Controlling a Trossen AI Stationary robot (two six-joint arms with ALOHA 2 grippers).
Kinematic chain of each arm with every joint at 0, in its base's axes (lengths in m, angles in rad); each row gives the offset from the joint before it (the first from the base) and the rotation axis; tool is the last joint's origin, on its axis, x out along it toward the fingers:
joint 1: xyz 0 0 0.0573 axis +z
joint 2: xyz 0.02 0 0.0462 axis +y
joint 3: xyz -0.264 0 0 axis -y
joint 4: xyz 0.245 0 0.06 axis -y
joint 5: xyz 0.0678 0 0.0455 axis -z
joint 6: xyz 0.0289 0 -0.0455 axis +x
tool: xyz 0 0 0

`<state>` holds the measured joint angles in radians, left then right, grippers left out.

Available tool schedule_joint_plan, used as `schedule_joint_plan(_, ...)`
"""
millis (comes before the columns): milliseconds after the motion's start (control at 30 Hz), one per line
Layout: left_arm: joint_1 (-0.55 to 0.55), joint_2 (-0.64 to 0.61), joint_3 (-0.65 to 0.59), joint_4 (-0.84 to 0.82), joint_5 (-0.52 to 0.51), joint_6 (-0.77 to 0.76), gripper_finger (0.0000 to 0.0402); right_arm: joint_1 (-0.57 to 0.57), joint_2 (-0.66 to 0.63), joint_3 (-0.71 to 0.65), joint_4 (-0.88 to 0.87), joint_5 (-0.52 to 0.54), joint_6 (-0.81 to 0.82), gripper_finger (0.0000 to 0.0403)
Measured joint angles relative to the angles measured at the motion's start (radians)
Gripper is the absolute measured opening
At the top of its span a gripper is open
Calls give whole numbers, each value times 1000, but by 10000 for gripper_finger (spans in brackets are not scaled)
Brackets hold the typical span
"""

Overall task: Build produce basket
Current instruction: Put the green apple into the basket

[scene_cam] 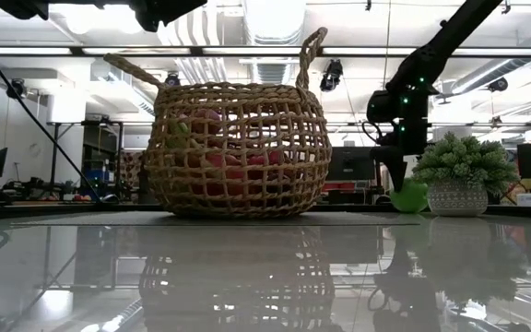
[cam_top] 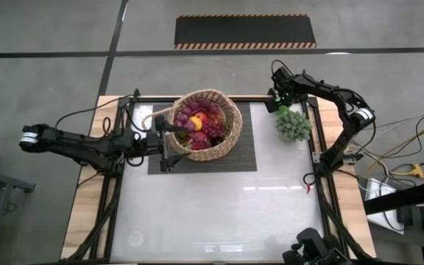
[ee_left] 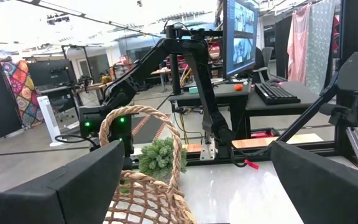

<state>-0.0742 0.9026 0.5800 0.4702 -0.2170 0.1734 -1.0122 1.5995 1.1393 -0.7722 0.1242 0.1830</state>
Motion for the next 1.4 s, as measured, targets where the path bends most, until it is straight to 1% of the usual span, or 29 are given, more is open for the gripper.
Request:
schedule_joint_plan(233, 0, 0, 0, 0, 0, 0, 388, 7, -36, 26, -30, -12, -12, 325)
schedule_joint_plan(433, 0, 0, 0, 2, 0, 0, 388, 68, -169, 96, -15, -31, 0, 325)
schedule_joint_plan(500, 1, 0, 0, 8, 0, 0, 388, 114, -231, 110, 29, -46, -3, 325)
schedule_joint_plan(633, 1, 0, 0, 19, 0, 0, 388, 244, -348, 110, 180, -148, -35, 325)
schedule_joint_plan(667, 1, 0, 0, 19, 0, 0, 388, 284, -371, 109, 223, -159, -43, 325)
schedule_joint_plan(833, 1, 0, 0, 19, 0, 0, 388, 491, -453, 109, 449, -154, -79, 325)
schedule_joint_plan(967, 1, 0, 0, 20, 0, 0, 388, 617, -465, 110, 637, -151, -94, 325)
schedule_joint_plan(1133, 1, 0, 0, 20, 0, 0, 388, 715, -425, 117, 760, -148, -125, 325)
schedule_joint_plan(1300, 1, 0, 0, 20, 0, 0, 388, 743, -332, 117, 782, -149, -143, 325)
schedule_joint_plan(1400, 1, 0, 0, 21, 0, 0, 388, 741, -264, 150, 776, -127, -146, 325)
